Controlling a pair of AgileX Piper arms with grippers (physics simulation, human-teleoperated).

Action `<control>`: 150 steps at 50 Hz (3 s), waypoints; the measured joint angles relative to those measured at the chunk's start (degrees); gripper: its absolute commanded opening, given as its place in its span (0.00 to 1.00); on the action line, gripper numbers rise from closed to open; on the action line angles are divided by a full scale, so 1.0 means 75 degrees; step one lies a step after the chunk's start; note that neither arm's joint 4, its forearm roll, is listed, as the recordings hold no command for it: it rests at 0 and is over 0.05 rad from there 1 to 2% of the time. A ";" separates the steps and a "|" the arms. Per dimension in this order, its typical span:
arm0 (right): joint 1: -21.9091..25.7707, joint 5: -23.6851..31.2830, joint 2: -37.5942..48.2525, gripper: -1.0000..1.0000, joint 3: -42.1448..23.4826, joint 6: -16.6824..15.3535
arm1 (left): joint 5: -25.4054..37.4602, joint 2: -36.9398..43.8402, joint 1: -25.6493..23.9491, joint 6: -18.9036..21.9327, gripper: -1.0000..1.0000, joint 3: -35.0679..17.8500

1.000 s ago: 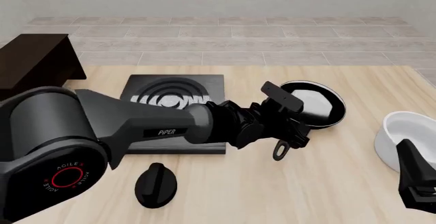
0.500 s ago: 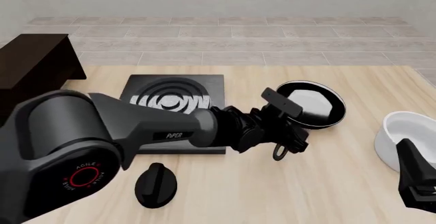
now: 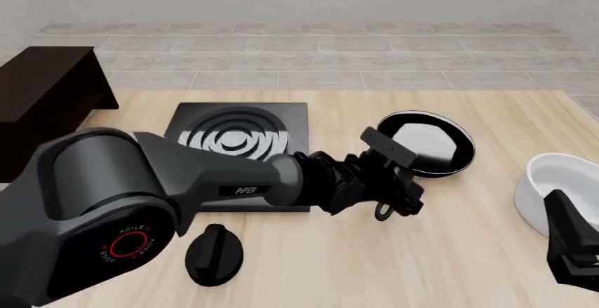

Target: Put the frying pan on top of the cabinet.

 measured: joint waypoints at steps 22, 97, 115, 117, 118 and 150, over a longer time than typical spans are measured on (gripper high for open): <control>0.0004 -0.0112 0.0122 1.00 0.0000 -0.0003 | -0.0051 0.0085 -0.0003 -0.0026 1.00 0.0029; 0.0031 -0.0199 0.0240 1.00 0.0000 -0.0070 | -0.0296 -0.0031 -0.0122 -0.0157 0.00 0.0535; 0.0044 -0.0217 0.0255 1.00 0.0000 -0.0090 | -0.0467 -0.0415 0.0138 0.0074 0.00 0.0912; 0.0047 -0.0225 0.0264 1.00 0.0000 -0.0091 | -0.0481 -0.0453 0.0179 0.0102 0.00 0.0943; 0.0048 -0.0228 0.0267 1.00 0.0000 -0.0092 | -0.0489 -0.0474 0.0199 0.0118 0.00 0.0958; 0.0048 -0.0170 0.0180 1.00 -0.0001 -0.0075 | -0.0312 -0.1773 0.1279 0.0782 0.00 0.1461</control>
